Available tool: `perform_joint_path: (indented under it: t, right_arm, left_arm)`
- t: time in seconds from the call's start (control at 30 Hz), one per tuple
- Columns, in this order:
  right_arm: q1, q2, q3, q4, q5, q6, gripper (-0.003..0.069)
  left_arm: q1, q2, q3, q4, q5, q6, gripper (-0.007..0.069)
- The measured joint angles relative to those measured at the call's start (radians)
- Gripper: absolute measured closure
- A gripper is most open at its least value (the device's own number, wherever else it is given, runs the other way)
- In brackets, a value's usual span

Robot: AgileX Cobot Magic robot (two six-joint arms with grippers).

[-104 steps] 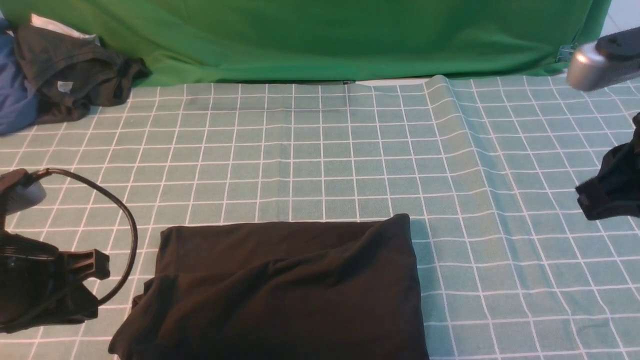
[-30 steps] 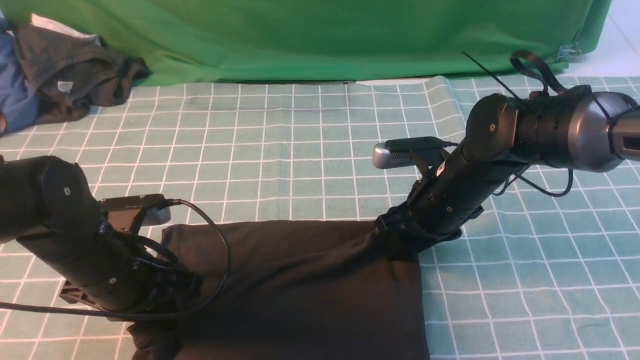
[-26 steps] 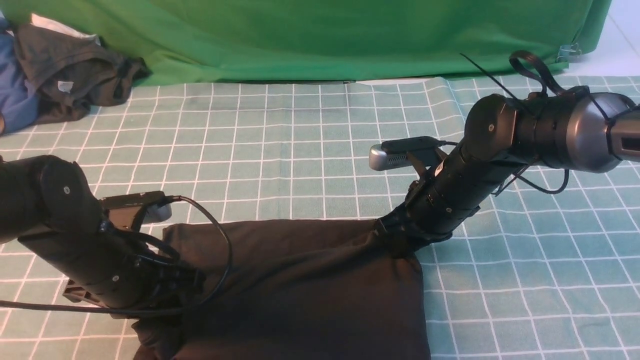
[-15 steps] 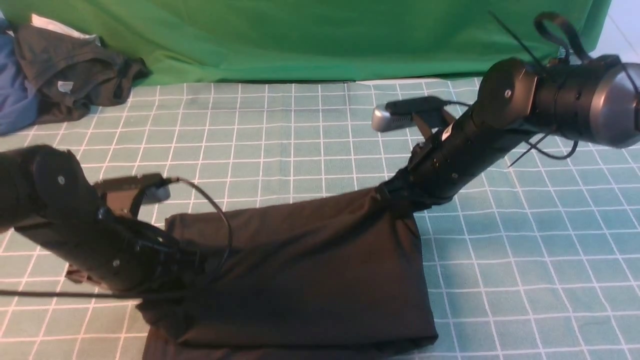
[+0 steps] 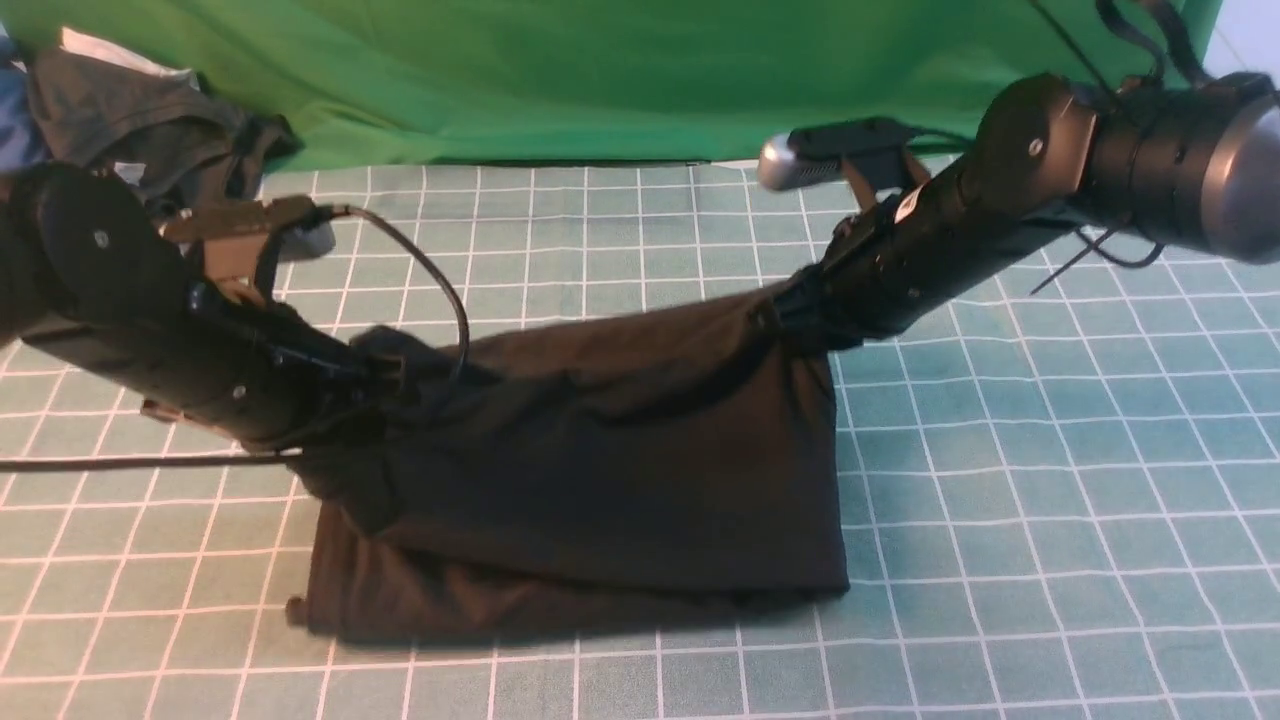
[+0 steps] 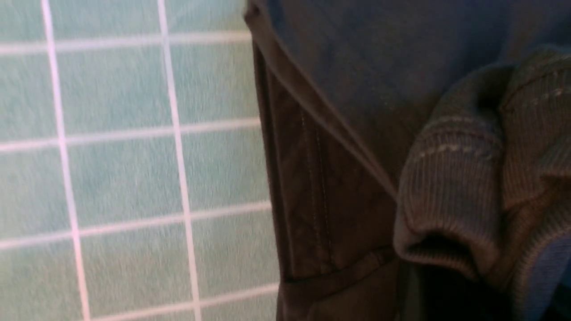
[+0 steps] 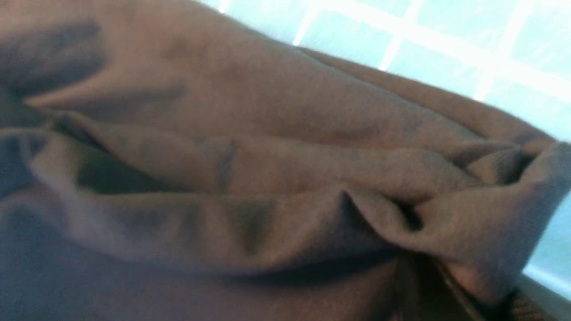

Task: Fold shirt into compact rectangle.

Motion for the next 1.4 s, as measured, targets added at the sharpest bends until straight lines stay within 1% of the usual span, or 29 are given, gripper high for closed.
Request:
perform_joint_path:
  t: [0.1, 0.2, 0.37, 0.5, 0.53, 0.6, 0.63, 0.67, 0.7, 0.73, 0.77, 0.8, 0.87, 0.9, 0.93, 0.97, 1.0, 1.03, 1.07, 1.1, 1.13, 1.2, 1.23, 1.27, 1.33, 1.37, 1.4]
  right_arm:
    - [-0.029, 0.011, -0.003, 0.001, -0.005, 0.001, 0.0596]
    - [-0.039, 0.021, -0.003, 0.003, -0.005, -0.011, 0.0596]
    - [-0.039, 0.042, -0.004, 0.004, -0.017, -0.032, 0.0596]
    - [-0.039, 0.047, -0.004, 0.0, -0.03, -0.032, 0.059]
    - [-0.039, 0.047, -0.004, -0.001, -0.032, -0.032, 0.0585]
    - [-0.039, 0.047, -0.004, -0.002, -0.046, -0.033, 0.0546]
    - [-0.039, 0.047, -0.004, -0.006, -0.05, -0.033, 0.0501]
    - [-0.039, 0.047, -0.004, -0.009, -0.054, -0.033, 0.0477]
    - [-0.04, 0.047, -0.004, -0.016, -0.062, -0.033, 0.0417]
    - [-0.04, 0.046, -0.004, -0.024, -0.064, -0.033, 0.0375]
    - [-0.04, 0.045, -0.004, -0.027, -0.064, -0.033, 0.0375]
    - [-0.04, 0.035, -0.009, -0.052, -0.057, -0.033, 0.0312]
    - [-0.042, 0.012, -0.022, -0.097, -0.025, -0.033, 0.028]
    - [-0.043, -0.009, -0.033, -0.134, 0.004, -0.028, 0.0277]
    - [-0.044, -0.029, -0.045, -0.17, 0.037, -0.013, 0.0283]
    - [-0.044, -0.035, -0.049, -0.18, 0.043, -0.013, 0.0283]
    - [-0.045, -0.077, -0.073, -0.253, 0.093, 0.03, 0.031]
    - [-0.046, -0.128, -0.095, -0.333, 0.134, 0.067, 0.0356]
    - [-0.047, -0.152, -0.104, -0.365, 0.159, 0.089, 0.0379]
    - [-0.049, -0.194, -0.115, -0.407, 0.181, 0.107, 0.0421]
    - [-0.05, -0.221, -0.12, -0.445, 0.2, 0.118, 0.0447]
    - [-0.059, -0.328, -0.129, -0.507, 0.236, 0.141, 0.0529]
    - [-0.069, -0.401, -0.131, -0.526, 0.254, 0.152, 0.0567]
    - [-0.07, -0.412, -0.131, -0.529, 0.259, 0.153, 0.0576]
    - [-0.089, -0.559, -0.131, -0.542, 0.281, 0.156, 0.0616]
    - [-0.091, -0.571, -0.131, -0.543, 0.284, 0.156, 0.0618]
    - [-0.099, -0.639, -0.131, -0.545, 0.298, 0.157, 0.0627]
  left_arm:
    - [0.0, 0.025, -0.018, -0.001, -0.01, 0.0, 0.0592]
    - [0.0, 0.064, -0.029, -0.002, -0.025, 0.0, 0.0592]
    - [0.0, 0.129, -0.029, 0.006, -0.077, -0.004, 0.0592]
    - [0.0, 0.134, -0.029, 0.007, -0.1, -0.005, 0.0592]
    - [0.0, 0.134, -0.029, 0.007, -0.101, -0.005, 0.0592]
    - [0.0, 0.134, -0.029, 0.007, -0.105, -0.005, 0.0586]
    - [0.0, 0.135, -0.029, 0.008, -0.105, -0.005, 0.0574]
    - [0.0, 0.135, -0.029, 0.01, -0.105, -0.005, 0.056]
    - [0.0, 0.137, -0.029, 0.015, -0.106, -0.007, 0.053]
    - [0.0, 0.138, -0.029, 0.021, -0.111, -0.007, 0.0497]
    - [0.0, 0.138, -0.029, 0.021, -0.112, -0.007, 0.0489]
    - [0.0, 0.139, -0.033, 0.042, -0.117, -0.008, 0.0423]
    - [0.0, 0.141, -0.051, 0.065, -0.11, -0.011, 0.0342]
    - [0.0, 0.141, -0.072, 0.081, -0.098, -0.014, 0.0291]
    - [0.0, 0.141, -0.089, 0.092, -0.082, -0.026, 0.0261]
    - [0.0, 0.141, -0.093, 0.094, -0.082, -0.026, 0.0254]
    - [0.0, 0.14, -0.128, 0.11, -0.046, -0.039, 0.0213]
    - [0.0, 0.136, -0.154, 0.121, -0.019, -0.046, 0.0191]
    - [0.0, 0.129, -0.18, 0.122, 0.012, -0.052, 0.0183]
    - [0.0, 0.121, -0.201, 0.124, 0.037, -0.054, 0.0183]
    - [0.0, 0.113, -0.22, 0.124, 0.054, -0.056, 0.0186]
    - [0.0, 0.07, -0.26, 0.125, 0.105, -0.053, 0.0244]
    - [0.0, 0.041, -0.269, 0.125, 0.117, -0.049, 0.0309]
    - [0.0, 0.03, -0.27, 0.125, 0.119, -0.047, 0.032]
    - [0.0, -0.042, -0.273, 0.128, 0.127, -0.037, 0.0469]
    - [0.0, -0.049, -0.273, 0.128, 0.127, -0.037, 0.0495]
    - [0.0, -0.094, -0.272, 0.128, 0.126, -0.034, 0.0552]
